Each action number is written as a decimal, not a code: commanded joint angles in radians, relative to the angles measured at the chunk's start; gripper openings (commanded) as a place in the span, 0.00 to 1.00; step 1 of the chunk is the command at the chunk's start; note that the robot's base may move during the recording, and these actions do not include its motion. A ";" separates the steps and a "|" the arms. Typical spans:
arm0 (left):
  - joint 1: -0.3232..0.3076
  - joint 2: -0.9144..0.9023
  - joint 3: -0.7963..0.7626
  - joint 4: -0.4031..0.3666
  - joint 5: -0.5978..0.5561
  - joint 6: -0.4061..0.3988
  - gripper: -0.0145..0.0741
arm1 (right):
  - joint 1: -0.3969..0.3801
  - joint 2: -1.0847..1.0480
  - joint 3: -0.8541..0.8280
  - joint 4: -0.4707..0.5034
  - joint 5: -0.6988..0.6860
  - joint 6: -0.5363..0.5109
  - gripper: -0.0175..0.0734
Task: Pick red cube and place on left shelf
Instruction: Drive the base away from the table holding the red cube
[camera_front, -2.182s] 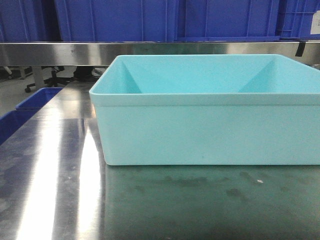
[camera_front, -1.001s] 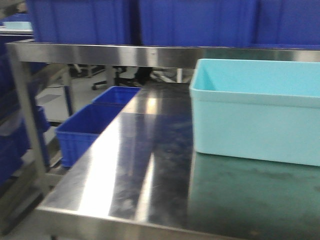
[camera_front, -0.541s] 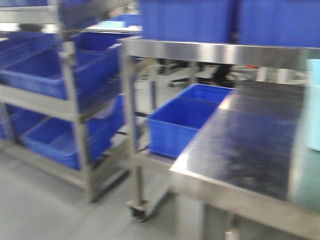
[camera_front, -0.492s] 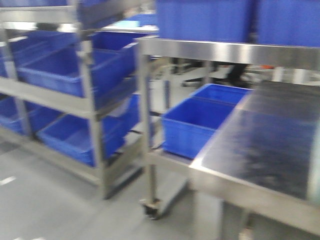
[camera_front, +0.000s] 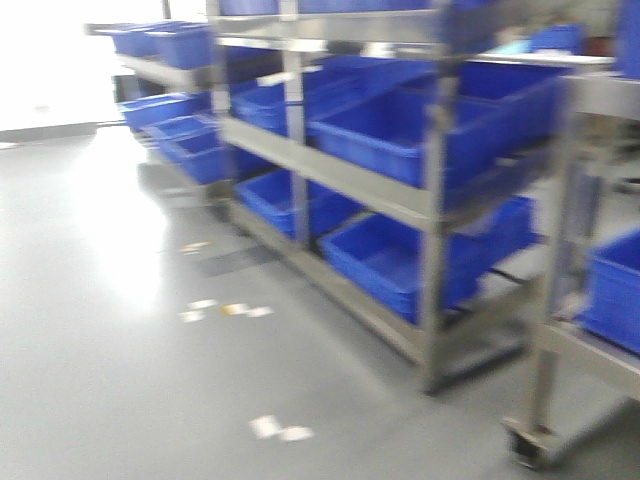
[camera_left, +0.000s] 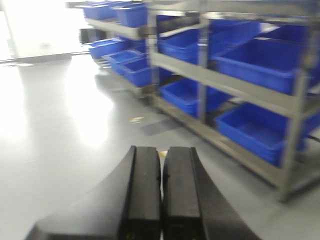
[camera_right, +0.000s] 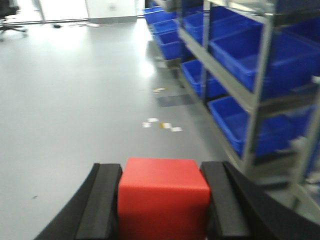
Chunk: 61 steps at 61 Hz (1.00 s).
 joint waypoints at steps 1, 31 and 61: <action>-0.006 -0.015 0.023 -0.007 -0.087 -0.001 0.28 | -0.001 0.006 -0.024 -0.015 -0.084 -0.007 0.28; -0.006 -0.015 0.023 -0.007 -0.087 -0.001 0.28 | -0.001 0.007 -0.024 -0.015 -0.084 -0.007 0.28; -0.006 -0.015 0.023 -0.007 -0.087 -0.001 0.28 | -0.001 0.007 -0.024 -0.015 -0.084 -0.007 0.28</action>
